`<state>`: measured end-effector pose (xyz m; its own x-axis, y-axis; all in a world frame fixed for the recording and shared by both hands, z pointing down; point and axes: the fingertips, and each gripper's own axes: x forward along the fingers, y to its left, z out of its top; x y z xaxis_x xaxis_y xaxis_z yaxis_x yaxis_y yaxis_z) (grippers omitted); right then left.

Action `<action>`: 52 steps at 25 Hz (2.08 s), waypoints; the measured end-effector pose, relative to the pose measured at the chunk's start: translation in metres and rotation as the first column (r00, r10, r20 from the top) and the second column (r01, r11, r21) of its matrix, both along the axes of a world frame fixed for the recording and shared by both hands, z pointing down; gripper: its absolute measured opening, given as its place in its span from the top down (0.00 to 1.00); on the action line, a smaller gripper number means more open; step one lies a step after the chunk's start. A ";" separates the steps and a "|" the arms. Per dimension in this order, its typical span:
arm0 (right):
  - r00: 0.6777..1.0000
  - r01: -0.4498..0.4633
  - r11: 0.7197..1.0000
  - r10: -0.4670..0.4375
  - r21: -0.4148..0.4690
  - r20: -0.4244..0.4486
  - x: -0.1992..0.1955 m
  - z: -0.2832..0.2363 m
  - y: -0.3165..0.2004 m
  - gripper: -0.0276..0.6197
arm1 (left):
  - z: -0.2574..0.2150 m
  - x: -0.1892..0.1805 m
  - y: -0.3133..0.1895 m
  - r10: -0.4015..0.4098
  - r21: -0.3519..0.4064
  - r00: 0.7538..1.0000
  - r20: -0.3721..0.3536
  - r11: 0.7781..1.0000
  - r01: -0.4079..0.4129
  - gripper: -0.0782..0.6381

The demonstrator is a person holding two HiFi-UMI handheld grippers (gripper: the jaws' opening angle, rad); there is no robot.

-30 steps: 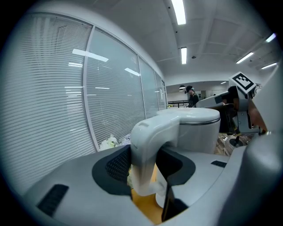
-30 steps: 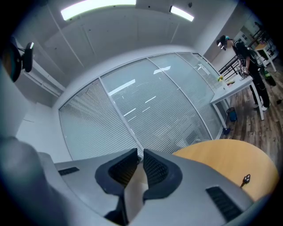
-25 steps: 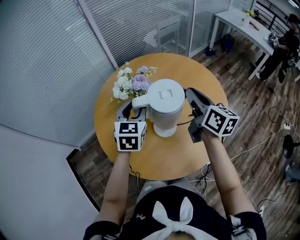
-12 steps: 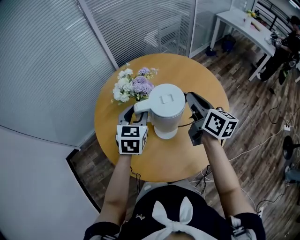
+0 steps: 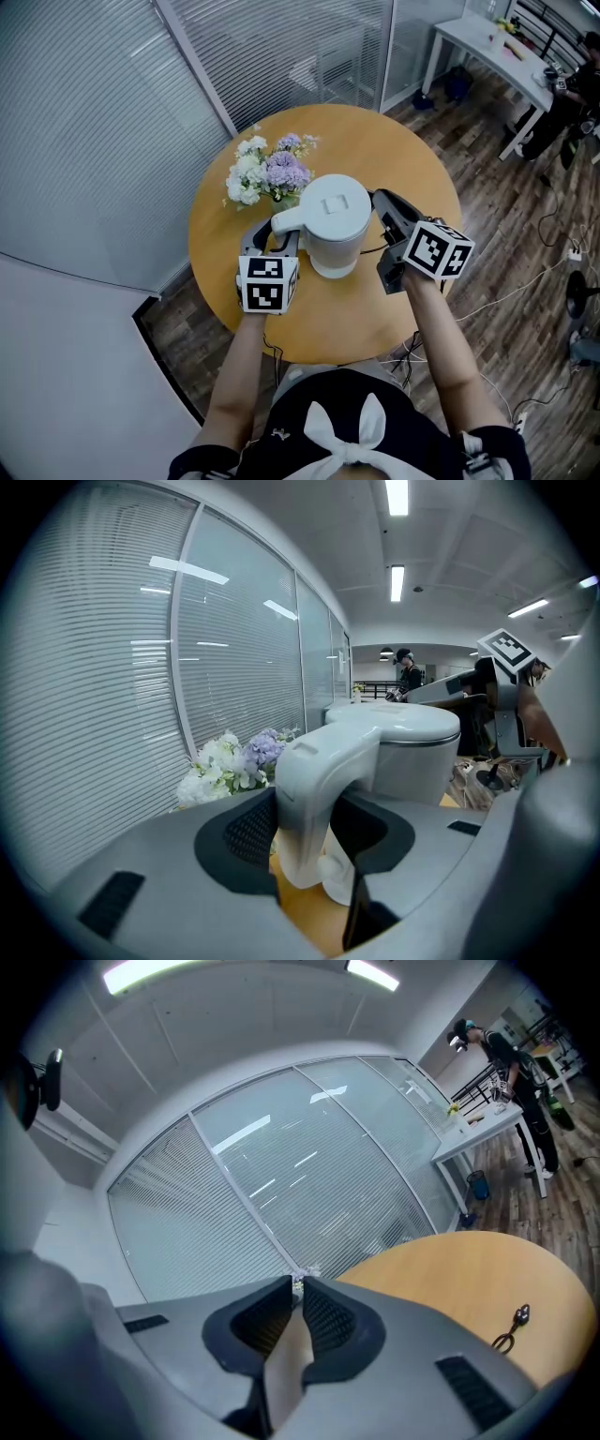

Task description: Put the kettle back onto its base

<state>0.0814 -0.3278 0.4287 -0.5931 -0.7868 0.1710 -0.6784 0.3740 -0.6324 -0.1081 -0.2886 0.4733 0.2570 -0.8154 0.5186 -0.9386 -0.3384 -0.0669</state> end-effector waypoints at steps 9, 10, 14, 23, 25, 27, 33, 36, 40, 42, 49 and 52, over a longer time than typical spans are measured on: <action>1.000 0.007 1.000 -0.007 -0.023 -0.012 -0.003 0.010 -0.001 0.89 | 0.008 -0.003 0.001 -0.002 -0.019 1.000 0.004 1.000 0.002 0.63; 1.000 0.006 1.000 -0.006 -0.025 -0.010 -0.003 0.012 -0.001 0.89 | 0.008 -0.003 0.001 -0.003 -0.021 1.000 0.004 1.000 0.003 0.63; 1.000 0.008 0.999 -0.008 -0.037 0.002 -0.003 0.013 0.000 0.89 | 0.010 -0.003 0.003 -0.004 -0.028 1.000 0.007 1.000 0.004 0.63; 1.000 0.004 0.998 -0.004 -0.058 -0.005 -0.002 0.025 -0.003 0.89 | 0.021 -0.002 0.002 0.003 -0.050 1.000 0.010 0.999 -0.003 0.63; 1.000 0.001 0.998 -0.001 -0.064 -0.010 -0.002 0.028 -0.004 0.89 | 0.024 -0.001 0.002 0.006 -0.056 1.000 0.012 0.998 -0.005 0.63; 1.000 -0.001 0.998 0.001 -0.068 -0.009 -0.001 0.029 -0.004 0.89 | 0.025 0.000 0.002 0.009 -0.060 1.000 0.014 0.998 -0.009 0.63; 1.000 0.000 0.997 -0.002 -0.077 -0.019 -0.002 0.035 -0.004 0.89 | 0.031 0.000 0.004 0.017 -0.075 1.000 0.015 0.997 -0.016 0.63; 1.000 -0.003 0.996 0.001 -0.086 -0.022 -0.001 0.039 -0.004 0.89 | 0.034 0.000 0.004 0.018 -0.082 1.000 0.018 0.996 -0.017 0.63; 0.999 -0.007 0.995 0.004 -0.098 -0.034 0.000 0.045 -0.005 0.89 | 0.039 0.000 0.004 0.019 -0.095 1.000 0.019 0.995 -0.017 0.63; 0.999 -0.007 0.995 0.004 -0.101 -0.034 -0.001 0.047 -0.006 0.89 | 0.042 0.001 0.004 0.020 -0.103 1.000 0.019 0.994 -0.018 0.63; 0.999 -0.001 0.992 -0.003 -0.123 -0.035 -0.001 0.057 -0.007 0.90 | 0.051 0.001 0.007 0.019 -0.129 1.000 0.019 0.992 -0.016 0.63; 0.999 0.000 0.992 -0.005 -0.129 -0.038 -0.001 0.061 -0.007 0.90 | 0.055 0.002 0.007 0.018 -0.135 1.000 0.018 0.991 -0.015 0.63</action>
<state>0.0805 -0.3350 0.4897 -0.5859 -0.7554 0.2935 -0.7024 0.2927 -0.6489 -0.1066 -0.2813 0.5281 0.2588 -0.7335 0.6284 -0.9318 -0.3611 -0.0377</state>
